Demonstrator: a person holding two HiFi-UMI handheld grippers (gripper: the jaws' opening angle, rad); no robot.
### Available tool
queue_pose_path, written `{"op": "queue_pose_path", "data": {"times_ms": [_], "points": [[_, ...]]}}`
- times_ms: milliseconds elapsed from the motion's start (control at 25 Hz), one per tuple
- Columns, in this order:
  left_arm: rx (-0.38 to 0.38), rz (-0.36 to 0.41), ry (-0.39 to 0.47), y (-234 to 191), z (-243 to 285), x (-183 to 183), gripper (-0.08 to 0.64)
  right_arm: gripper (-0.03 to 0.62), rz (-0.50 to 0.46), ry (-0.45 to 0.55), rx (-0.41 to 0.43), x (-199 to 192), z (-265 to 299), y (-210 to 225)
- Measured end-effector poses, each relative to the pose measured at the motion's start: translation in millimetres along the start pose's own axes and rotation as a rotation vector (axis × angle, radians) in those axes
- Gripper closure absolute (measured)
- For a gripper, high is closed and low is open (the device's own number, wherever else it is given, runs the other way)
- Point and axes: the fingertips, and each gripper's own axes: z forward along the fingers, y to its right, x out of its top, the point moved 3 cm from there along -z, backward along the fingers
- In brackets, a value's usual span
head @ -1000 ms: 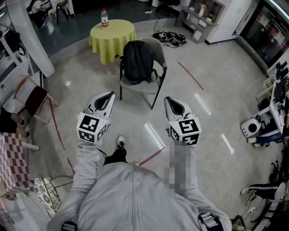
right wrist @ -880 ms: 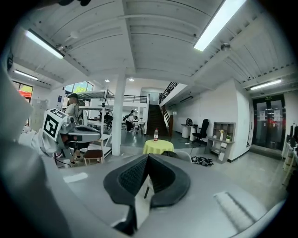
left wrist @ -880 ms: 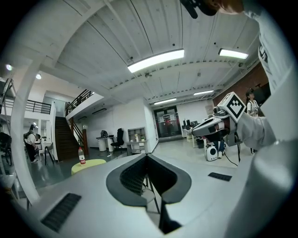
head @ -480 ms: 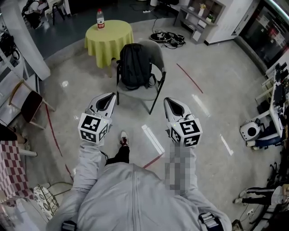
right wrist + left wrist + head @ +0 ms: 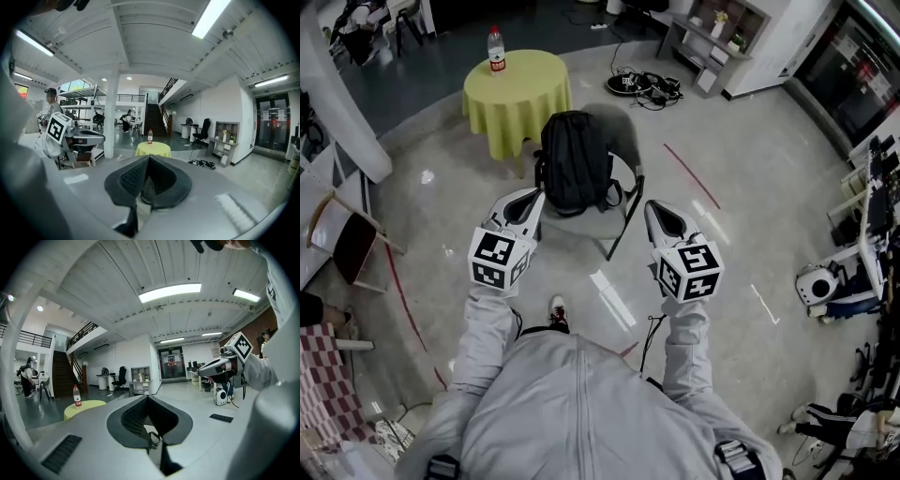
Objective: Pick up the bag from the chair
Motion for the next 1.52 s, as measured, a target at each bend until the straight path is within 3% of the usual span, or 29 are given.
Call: {"op": "queue_pose_path", "data": {"times_ms": [440,1000,1360,1520], "points": [[0.011,-0.054,-0.071,-86,107,-21,0.554,0.583,-0.027,-0.050,-0.018,14,117,51],[0.016,-0.095,-0.184,-161,184,-66,0.554,0.581,0.001,-0.101,0.011,-3,233,94],[0.069,-0.192,-0.306,-201,257,-127,0.554,0.571,0.044,-0.220,0.107,-46,331,149],[0.051,-0.240,-0.380,-215,292,-159,0.496,0.531,0.056,-0.303,0.162,-74,383,169]]}}
